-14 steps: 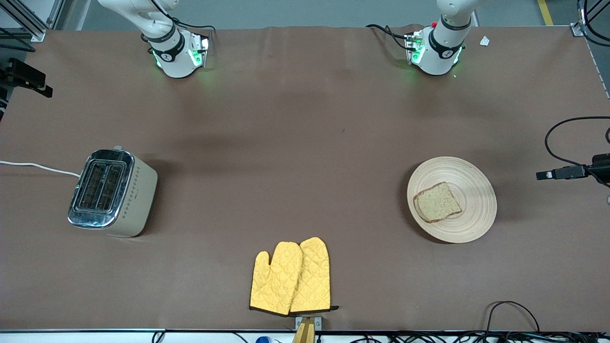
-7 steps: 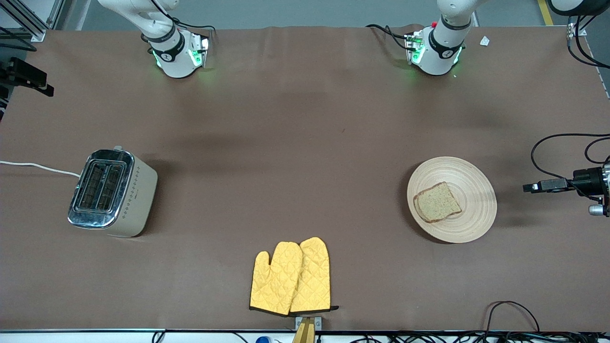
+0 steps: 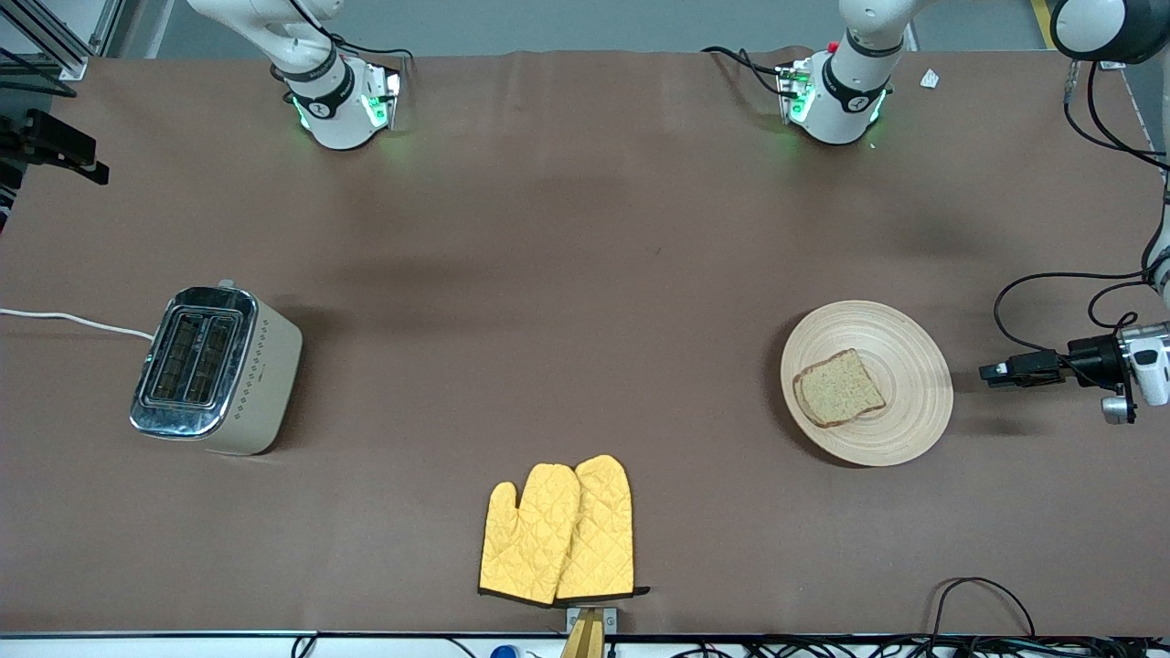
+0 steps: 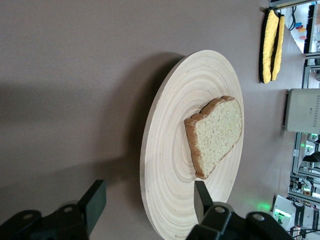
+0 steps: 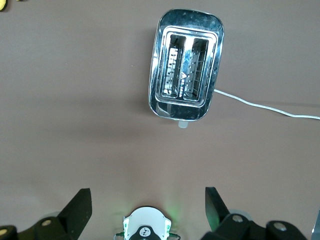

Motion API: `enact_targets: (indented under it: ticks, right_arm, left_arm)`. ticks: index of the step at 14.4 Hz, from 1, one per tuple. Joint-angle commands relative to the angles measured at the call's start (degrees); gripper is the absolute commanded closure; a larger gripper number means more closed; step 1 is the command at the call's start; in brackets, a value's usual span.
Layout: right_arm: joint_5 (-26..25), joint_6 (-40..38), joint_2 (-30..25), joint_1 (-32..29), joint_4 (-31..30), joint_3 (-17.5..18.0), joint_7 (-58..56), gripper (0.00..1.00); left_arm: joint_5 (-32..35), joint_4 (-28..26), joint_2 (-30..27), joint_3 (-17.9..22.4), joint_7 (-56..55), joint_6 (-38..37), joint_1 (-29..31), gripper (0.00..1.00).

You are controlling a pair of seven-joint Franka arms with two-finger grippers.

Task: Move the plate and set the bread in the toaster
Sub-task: 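Lower the left gripper toward the rim of the wooden plate, then grip the wooden plate rim with the left gripper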

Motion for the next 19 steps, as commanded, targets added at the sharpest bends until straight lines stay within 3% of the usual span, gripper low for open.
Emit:
enact_targets:
  ticks: [1, 7, 14, 19]
  right_arm:
    - [0.7, -0.3, -0.9, 0.1, -0.5, 0.2, -0.5, 0.00]
    - [0.6, -0.3, -0.9, 1.0, -0.1, 0.2, -0.2, 0.00]
    - [0.4, -0.3, -0.9, 1.7, 0.1, 0.2, -0.1, 0.00]
    - [0.4, -0.3, -0.9, 1.7, 0.1, 0.3, 0.0, 0.00]
  left_arm:
    - [-1.0, 0.8, 0.2, -0.6, 2.1, -0.2, 0.3, 0.21]
    - [-1.3, 0.0, 1.1, -1.9, 4.9, -0.5, -0.2, 0.30]
    - [-3.4, 0.1, 3.1, -2.5, 4.9, -0.5, -0.4, 0.33]
    - [-3.7, 0.1, 3.7, -2.7, 4.9, -0.5, -0.4, 0.42]
